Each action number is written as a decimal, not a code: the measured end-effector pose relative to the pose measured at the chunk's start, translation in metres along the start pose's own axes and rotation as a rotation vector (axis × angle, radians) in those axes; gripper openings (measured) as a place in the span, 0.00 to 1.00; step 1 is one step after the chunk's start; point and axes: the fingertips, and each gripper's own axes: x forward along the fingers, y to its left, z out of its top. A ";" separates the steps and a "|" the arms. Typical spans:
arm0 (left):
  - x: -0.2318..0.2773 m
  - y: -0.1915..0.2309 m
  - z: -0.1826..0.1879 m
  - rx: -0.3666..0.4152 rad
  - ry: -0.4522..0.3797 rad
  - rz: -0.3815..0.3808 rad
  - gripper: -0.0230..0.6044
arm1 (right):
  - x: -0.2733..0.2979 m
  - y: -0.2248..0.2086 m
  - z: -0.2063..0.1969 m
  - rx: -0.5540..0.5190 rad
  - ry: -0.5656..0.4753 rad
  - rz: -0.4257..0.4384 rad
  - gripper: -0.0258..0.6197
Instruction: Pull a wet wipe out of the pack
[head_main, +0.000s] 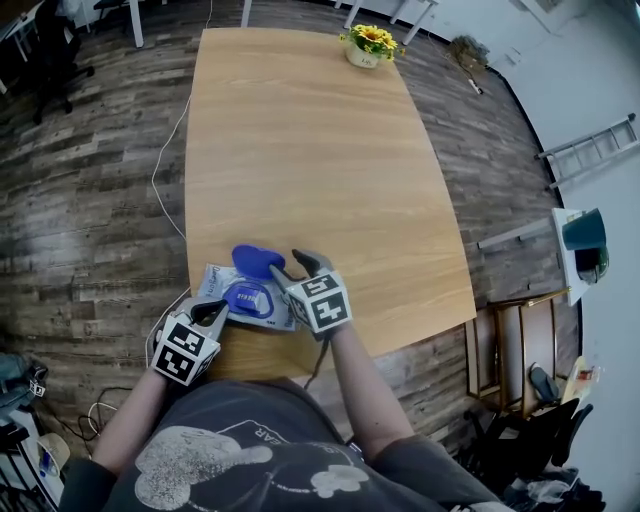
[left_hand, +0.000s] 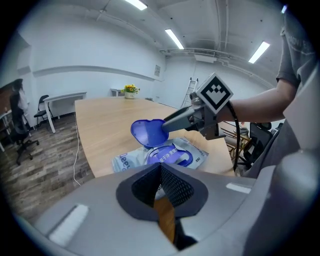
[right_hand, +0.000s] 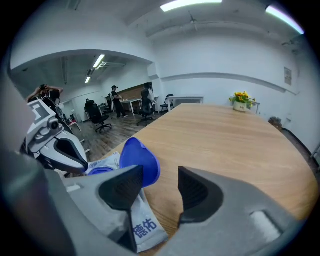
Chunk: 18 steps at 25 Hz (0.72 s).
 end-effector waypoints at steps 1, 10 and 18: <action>0.000 -0.002 0.002 0.003 -0.003 0.006 0.07 | 0.002 -0.002 -0.002 0.001 0.008 -0.003 0.37; 0.002 -0.012 0.013 -0.001 0.001 0.049 0.17 | 0.010 0.001 -0.008 -0.001 -0.069 0.022 0.31; 0.018 -0.025 0.020 0.176 0.028 0.134 0.44 | -0.023 -0.011 0.001 0.082 -0.247 0.038 0.22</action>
